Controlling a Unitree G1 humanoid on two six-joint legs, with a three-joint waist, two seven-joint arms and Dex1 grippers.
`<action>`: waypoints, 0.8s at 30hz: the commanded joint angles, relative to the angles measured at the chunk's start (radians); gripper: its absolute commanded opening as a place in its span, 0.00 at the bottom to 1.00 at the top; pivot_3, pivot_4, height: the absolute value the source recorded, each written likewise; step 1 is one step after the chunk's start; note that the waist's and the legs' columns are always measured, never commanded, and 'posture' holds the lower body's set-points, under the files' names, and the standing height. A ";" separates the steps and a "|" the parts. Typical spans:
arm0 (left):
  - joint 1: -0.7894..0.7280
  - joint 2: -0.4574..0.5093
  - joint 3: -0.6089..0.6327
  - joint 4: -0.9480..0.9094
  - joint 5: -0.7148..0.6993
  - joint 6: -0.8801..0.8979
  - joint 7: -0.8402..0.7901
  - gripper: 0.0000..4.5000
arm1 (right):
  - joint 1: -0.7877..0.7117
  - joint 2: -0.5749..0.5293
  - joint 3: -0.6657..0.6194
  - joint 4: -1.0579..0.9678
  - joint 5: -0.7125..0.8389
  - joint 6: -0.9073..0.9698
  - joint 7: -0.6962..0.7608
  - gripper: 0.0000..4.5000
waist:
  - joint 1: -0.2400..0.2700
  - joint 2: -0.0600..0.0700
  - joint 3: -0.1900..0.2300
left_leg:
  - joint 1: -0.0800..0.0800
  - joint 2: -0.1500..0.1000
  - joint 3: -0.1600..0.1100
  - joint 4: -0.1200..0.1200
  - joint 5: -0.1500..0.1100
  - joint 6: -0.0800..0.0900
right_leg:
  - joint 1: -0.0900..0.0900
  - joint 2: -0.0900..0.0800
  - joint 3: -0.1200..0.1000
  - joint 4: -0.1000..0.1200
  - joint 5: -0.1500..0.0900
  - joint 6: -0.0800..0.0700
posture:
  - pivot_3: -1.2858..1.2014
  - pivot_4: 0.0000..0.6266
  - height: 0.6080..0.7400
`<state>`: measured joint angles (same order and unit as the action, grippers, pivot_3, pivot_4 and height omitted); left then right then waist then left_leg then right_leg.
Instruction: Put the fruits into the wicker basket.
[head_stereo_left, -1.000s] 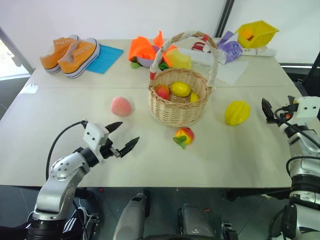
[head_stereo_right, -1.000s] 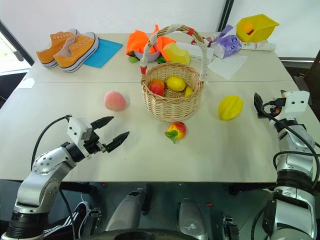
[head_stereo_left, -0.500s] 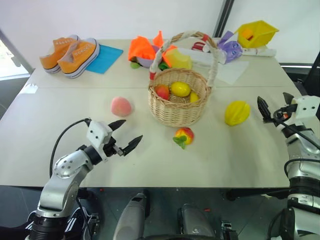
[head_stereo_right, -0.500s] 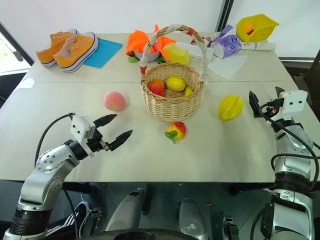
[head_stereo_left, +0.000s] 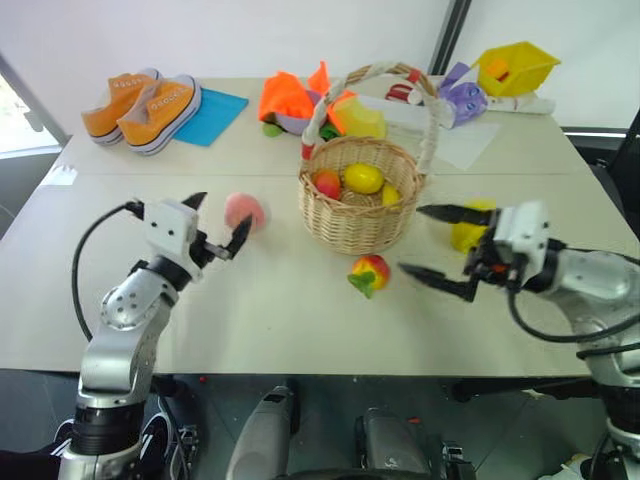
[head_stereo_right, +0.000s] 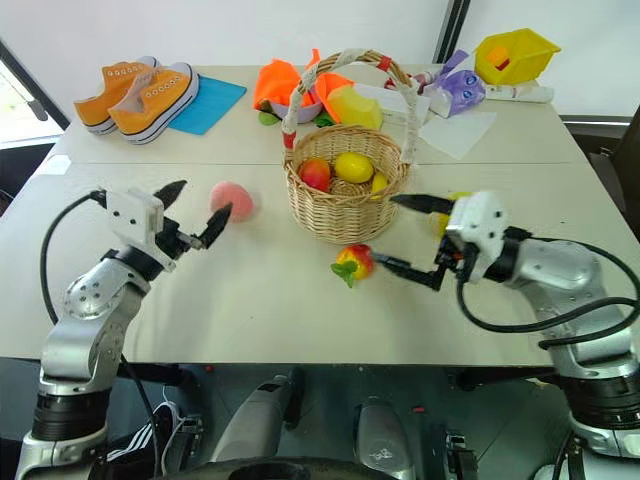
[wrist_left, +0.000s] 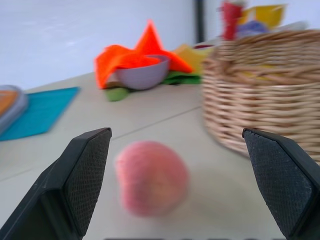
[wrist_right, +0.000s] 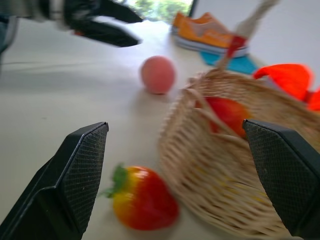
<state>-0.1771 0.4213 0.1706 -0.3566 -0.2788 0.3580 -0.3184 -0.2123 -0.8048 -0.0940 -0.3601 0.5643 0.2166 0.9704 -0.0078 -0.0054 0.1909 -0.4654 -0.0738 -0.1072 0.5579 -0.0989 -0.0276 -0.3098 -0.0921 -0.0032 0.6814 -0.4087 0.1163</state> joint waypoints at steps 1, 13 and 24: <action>-0.049 -0.040 0.063 0.007 -0.021 0.078 0.094 1.00 | -0.050 0.010 -0.010 -0.037 0.008 0.022 -0.013 1.00 | 0.002 0.000 0.000 | -0.001 0.000 0.000 0.000 0.000 0.000 | -0.001 0.000 0.000 0.000 0.000 0.000 | 0.52 0.24 1.00; -0.121 -0.126 0.003 0.072 -0.083 0.234 0.078 1.00 | -0.087 0.061 0.021 -0.041 -0.034 0.014 -0.010 1.00 | 0.017 -0.001 0.000 | -0.011 0.000 0.000 0.002 0.001 0.000 | -0.008 0.004 -0.002 0.004 0.001 0.001 | 0.52 0.24 1.00; -0.229 -0.144 -0.063 0.259 -0.015 0.152 0.047 1.00 | -0.084 0.100 0.036 -0.081 -0.041 0.035 -0.048 1.00 | 0.021 -0.002 0.000 | -0.010 0.000 -0.001 0.003 0.002 -0.001 | -0.009 0.004 -0.002 0.004 0.001 0.002 | 0.52 0.24 1.00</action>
<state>-0.3806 0.2819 0.1255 -0.1035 -0.3043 0.5539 -0.2587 -0.2872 -0.7121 -0.0524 -0.3886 0.5138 0.2507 0.9326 0.0127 -0.0069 0.1906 -0.4756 -0.0742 -0.1081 0.5612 -0.0970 -0.0283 -0.3187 -0.0877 -0.0051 0.6853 -0.4076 0.1183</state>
